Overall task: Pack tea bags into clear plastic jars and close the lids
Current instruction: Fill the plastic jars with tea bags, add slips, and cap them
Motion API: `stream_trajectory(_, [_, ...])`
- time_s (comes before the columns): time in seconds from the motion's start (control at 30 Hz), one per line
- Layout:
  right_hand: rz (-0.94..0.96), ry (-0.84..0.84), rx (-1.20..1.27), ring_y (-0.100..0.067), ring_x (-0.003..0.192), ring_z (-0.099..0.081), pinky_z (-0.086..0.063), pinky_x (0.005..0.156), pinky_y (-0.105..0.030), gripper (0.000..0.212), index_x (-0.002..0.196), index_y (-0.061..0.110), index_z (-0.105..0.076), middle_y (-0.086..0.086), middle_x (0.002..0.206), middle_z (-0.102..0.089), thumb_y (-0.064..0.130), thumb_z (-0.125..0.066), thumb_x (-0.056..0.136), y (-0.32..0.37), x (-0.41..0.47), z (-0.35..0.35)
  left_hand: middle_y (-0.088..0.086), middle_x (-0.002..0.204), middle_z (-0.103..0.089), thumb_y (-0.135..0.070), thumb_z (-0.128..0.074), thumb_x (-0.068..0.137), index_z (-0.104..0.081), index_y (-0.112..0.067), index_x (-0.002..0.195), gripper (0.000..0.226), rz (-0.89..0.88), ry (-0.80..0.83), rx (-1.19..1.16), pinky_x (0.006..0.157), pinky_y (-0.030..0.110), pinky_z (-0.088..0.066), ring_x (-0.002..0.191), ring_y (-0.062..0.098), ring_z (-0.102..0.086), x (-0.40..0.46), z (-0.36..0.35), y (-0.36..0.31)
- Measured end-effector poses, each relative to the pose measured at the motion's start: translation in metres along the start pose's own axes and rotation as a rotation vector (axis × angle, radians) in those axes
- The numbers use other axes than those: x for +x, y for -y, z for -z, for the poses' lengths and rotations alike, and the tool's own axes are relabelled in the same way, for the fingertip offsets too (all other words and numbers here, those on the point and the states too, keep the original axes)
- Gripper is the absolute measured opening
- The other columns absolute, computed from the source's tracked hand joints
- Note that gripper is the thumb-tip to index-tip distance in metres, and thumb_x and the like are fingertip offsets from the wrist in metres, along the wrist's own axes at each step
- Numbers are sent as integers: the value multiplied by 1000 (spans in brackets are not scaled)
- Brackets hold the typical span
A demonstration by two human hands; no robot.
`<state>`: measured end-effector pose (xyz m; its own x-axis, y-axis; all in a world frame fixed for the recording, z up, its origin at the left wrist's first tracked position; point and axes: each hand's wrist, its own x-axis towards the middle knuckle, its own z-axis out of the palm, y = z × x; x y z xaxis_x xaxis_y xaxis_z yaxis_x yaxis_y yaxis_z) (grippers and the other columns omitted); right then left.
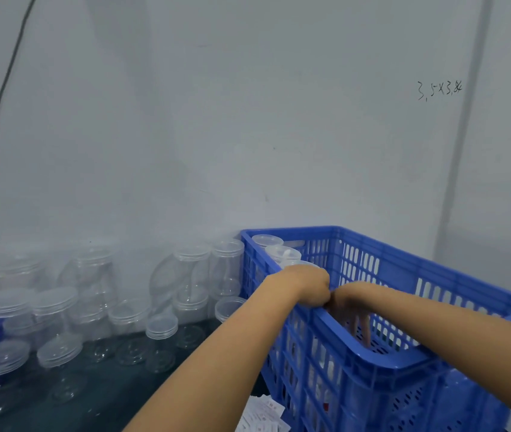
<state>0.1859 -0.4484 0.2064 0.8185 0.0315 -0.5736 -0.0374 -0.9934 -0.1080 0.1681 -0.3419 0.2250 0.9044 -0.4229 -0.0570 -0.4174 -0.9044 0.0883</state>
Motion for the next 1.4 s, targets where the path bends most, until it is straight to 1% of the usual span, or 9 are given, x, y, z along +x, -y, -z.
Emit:
stream_trajectory(0.1, [159, -157, 183, -29, 93, -62, -55, 88, -49, 29, 124, -1, -53, -19, 118, -60, 3, -52, 96, 4, -28, 31, 2, 104, -69, -8, -44, 88, -73, -16, 99, 32, -11, -310, -250, 80, 37, -52, 94, 22, -61, -17, 0, 18])
stream_trajectory(0.27, [344, -434, 373, -25, 80, -63, -55, 69, -38, 22, 116, 2, -60, -18, 103, -66, 4, -52, 96, 31, -79, 57, -9, 93, -70, 3, -42, 86, -69, -25, 79, 39, 51, -705, -796, 81, 34, -54, 88, 16, -65, -44, -11, 49])
stream_trajectory(0.37, [482, -530, 507, -23, 80, -61, -54, 70, -37, 14, 104, 5, -62, -12, 96, -63, 3, -53, 94, 66, -96, 46, -6, 81, -68, 15, -36, 83, -65, -19, 74, 45, 63, -832, -1138, 68, 16, -51, 77, 12, -64, -67, -22, 70])
stream_trajectory(0.6, [634, -290, 986, -20, 81, -60, -50, 65, -31, 23, 84, 13, -59, -9, 88, -59, -4, -46, 92, 169, -56, -47, 1, 87, -68, 11, -35, 92, -62, -10, 86, 35, 391, -939, -1530, 64, 19, -47, 75, 13, -61, -122, -90, 139])
stream_trajectory(0.73, [511, -236, 1209, -19, 86, -58, -48, 64, -31, 20, 101, 13, -60, -9, 98, -59, 2, -44, 96, 206, 3, -100, 8, 93, -66, 11, -38, 94, -60, -9, 89, 30, 604, -1039, -1610, 65, 24, -45, 74, 16, -58, -140, -133, 187])
stream_trajectory(0.93, [325, -484, 1235, -26, 96, -55, -47, 82, -36, 36, 115, 11, -60, -12, 112, -61, -4, -40, 89, 213, 76, -131, 8, 93, -62, 12, -37, 93, -56, -12, 87, 31, 754, -1070, -1597, 62, 24, -41, 69, 14, -52, -140, -175, 239])
stream_trajectory(1.13, [242, -697, 1191, -26, 88, -57, -47, 77, -38, 34, 119, 17, -49, -11, 106, -62, -2, -38, 92, 200, 107, -131, 1, 96, -69, 13, -40, 91, -63, -11, 91, 33, 606, -869, -1520, 64, 21, -46, 80, 15, -59, -98, -188, 232])
stream_trajectory(1.27, [164, -713, 1169, -36, 89, -64, -52, 83, -50, 53, 133, 31, -34, -15, 106, -65, 3, -40, 88, 192, 120, -133, 5, 97, -69, 20, -41, 84, -63, -10, 91, 37, 460, -861, -1428, 68, 17, -48, 83, 16, -63, -61, -189, 208])
stream_trajectory(1.4, [94, -663, 1007, -31, 84, -67, -55, 80, -43, 69, 141, 44, -17, -11, 105, -68, 14, -44, 85, 170, 119, -134, 1, 110, -65, 19, -49, 78, -56, -21, 105, 49, 359, -766, -1299, 87, 24, -50, 99, 16, -61, -31, -196, 196])
